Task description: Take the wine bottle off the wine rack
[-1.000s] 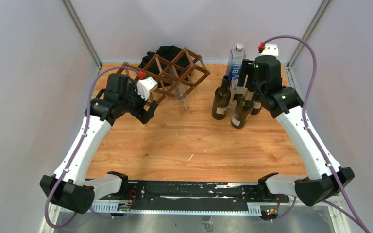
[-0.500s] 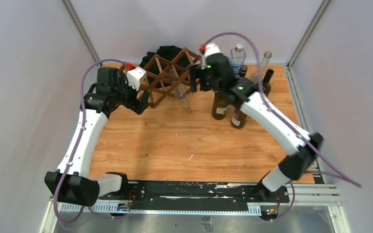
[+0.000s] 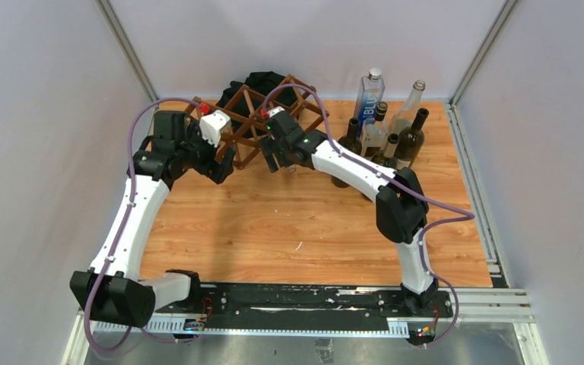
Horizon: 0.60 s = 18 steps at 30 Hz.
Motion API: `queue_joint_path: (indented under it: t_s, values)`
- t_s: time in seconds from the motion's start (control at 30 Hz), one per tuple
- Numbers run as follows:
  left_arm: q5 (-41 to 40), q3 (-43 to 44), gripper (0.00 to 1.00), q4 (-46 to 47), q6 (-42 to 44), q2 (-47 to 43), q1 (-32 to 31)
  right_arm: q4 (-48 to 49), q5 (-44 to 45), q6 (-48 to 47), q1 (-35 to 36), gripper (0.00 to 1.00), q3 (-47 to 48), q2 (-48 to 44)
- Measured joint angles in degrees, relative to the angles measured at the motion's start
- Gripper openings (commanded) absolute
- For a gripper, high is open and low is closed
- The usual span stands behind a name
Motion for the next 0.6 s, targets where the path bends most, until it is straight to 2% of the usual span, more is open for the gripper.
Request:
queue_joint_path:
  t_s: [0.33,0.6]
  values:
    - [3.0,-0.9,1.0,1.0,0.2,-1.4,0.0,3.6,3.3,-2.6,-0.4,0.69,0.7,4.9]
    - [4.8,-0.9,1.0,1.5,-0.1,-1.4,0.0,8.4,6.3,-2.7,-0.5,0.61,-3.3,5.7]
